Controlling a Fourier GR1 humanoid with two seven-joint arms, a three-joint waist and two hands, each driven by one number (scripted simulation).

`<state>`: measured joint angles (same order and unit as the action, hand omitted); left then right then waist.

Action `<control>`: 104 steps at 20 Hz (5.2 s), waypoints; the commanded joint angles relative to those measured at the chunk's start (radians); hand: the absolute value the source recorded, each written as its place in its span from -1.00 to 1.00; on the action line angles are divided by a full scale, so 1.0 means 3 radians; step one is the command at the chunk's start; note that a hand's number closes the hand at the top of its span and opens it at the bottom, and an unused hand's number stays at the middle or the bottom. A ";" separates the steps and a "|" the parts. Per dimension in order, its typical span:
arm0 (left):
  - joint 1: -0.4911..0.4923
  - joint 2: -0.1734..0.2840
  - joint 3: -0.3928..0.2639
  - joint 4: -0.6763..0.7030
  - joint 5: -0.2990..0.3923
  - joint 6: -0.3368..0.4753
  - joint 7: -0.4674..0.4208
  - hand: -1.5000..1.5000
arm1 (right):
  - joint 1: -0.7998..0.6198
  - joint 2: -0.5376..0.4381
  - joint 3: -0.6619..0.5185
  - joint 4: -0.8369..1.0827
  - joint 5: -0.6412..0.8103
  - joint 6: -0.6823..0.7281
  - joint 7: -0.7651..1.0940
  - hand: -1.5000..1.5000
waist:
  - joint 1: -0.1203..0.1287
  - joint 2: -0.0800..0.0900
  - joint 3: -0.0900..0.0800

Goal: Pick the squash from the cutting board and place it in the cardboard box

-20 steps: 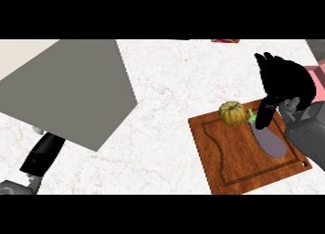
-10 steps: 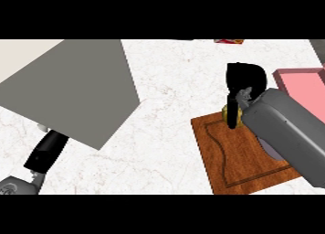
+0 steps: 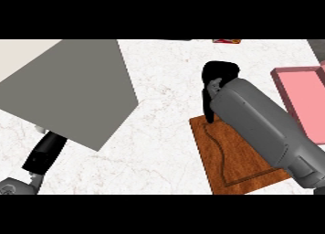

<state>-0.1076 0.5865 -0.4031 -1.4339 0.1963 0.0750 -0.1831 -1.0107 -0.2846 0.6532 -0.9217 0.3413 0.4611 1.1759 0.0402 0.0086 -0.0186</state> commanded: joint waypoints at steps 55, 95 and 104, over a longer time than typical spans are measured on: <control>-0.0247 -0.0035 0.0275 -0.0362 -0.0040 0.0063 0.0113 0.00 | 0.0168 0.0441 0.0277 0.1331 0.1152 -0.0218 -0.0602 1.00 | -0.0186 -0.0050 0.0063; -0.0374 -0.0180 0.0282 -0.0232 -0.0097 0.0138 0.0038 0.00 | -0.0740 -0.1199 -0.1173 0.1786 0.1315 -0.3003 -0.1526 1.00 | -0.0167 -0.0001 0.0064; -0.0224 -0.0070 0.0295 -0.0344 -0.0019 0.0029 0.0060 0.00 | -0.0479 -0.1466 -0.1600 0.2126 0.0750 -0.1955 -0.2033 1.00 | -0.0133 -0.0004 0.0069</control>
<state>-0.0546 0.5699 -0.3523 -1.4657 0.1820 0.0941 -0.1655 -1.1769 -0.6807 0.2206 -0.3248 0.6224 -0.2366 0.6289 0.0021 0.0131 -0.0117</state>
